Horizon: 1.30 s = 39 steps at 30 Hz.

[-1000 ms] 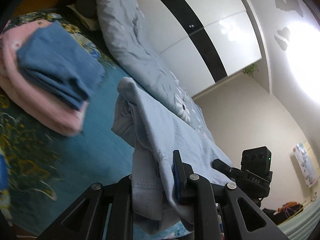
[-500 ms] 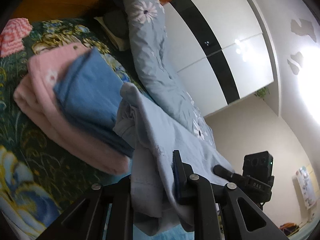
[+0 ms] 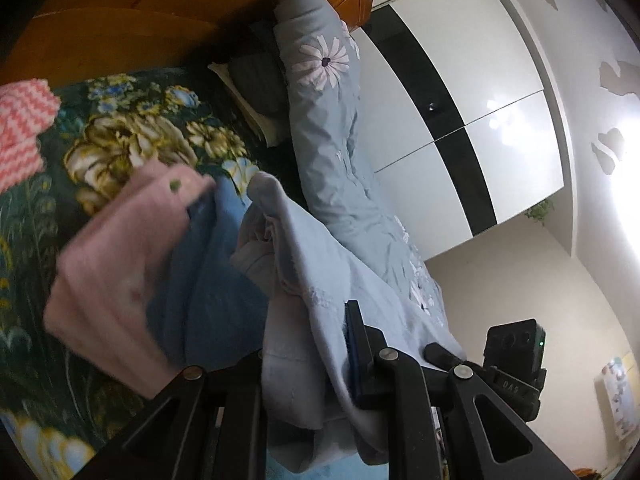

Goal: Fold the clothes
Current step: 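Lower the folded shirt onto the pink and blue towel stack with both grippers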

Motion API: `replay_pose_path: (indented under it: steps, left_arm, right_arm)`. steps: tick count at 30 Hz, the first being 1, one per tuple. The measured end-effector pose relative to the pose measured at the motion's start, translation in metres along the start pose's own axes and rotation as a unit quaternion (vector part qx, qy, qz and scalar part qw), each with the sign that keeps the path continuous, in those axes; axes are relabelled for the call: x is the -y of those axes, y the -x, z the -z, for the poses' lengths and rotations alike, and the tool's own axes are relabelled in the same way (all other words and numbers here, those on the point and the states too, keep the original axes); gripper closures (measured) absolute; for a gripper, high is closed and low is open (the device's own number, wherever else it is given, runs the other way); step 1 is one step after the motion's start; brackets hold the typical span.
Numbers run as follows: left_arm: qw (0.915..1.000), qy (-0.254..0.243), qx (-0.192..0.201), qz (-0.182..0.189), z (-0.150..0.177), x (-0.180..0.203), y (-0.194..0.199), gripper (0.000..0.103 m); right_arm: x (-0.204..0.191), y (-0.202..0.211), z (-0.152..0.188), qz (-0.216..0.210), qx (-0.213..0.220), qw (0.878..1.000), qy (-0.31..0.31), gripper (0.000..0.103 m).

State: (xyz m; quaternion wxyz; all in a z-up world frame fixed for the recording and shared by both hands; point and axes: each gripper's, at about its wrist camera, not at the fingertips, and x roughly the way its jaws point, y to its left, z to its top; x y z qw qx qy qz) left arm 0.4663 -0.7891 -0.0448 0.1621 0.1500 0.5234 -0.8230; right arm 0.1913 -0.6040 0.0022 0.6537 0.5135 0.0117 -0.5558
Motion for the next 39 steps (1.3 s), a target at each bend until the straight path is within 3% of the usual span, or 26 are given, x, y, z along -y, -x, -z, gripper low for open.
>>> replay_pose_path:
  steps: [9, 20, 27, 30, 35, 37, 39]
  left_arm:
    - [0.9998, 0.009, -0.016, 0.003, -0.009, -0.046, -0.033, 0.085]
    - [0.9988, 0.044, -0.020, -0.008, -0.002, -0.082, -0.048, 0.083]
    - [0.9977, 0.060, -0.015, -0.030, 0.000, -0.074, -0.043, 0.080]
    - [0.9969, 0.077, -0.007, -0.014, 0.001, -0.072, -0.037, 0.079]
    - [0.9956, 0.090, -0.011, -0.022, 0.007, -0.071, -0.040, 0.078]
    - [0.9948, 0.101, -0.009, -0.009, 0.009, -0.074, -0.040, 0.074]
    - [0.9940, 0.109, -0.002, 0.002, 0.010, -0.076, -0.039, 0.076]
  right_arm:
    - [0.048, -0.045, 0.013, 0.000, -0.010, 0.999, -0.038, 0.094]
    - [0.077, -0.058, 0.030, 0.000, -0.023, 0.997, -0.080, 0.091]
    - [0.071, -0.056, 0.030, 0.020, -0.025, 0.996, -0.082, 0.086]
    - [0.070, -0.053, 0.028, 0.024, -0.021, 0.996, -0.082, 0.084]
    - [0.061, -0.046, 0.024, 0.024, -0.011, 0.997, -0.078, 0.084]
    - [0.053, -0.043, 0.020, 0.021, -0.007, 0.997, -0.070, 0.088]
    - [0.045, -0.039, 0.016, 0.017, -0.004, 0.998, -0.063, 0.094]
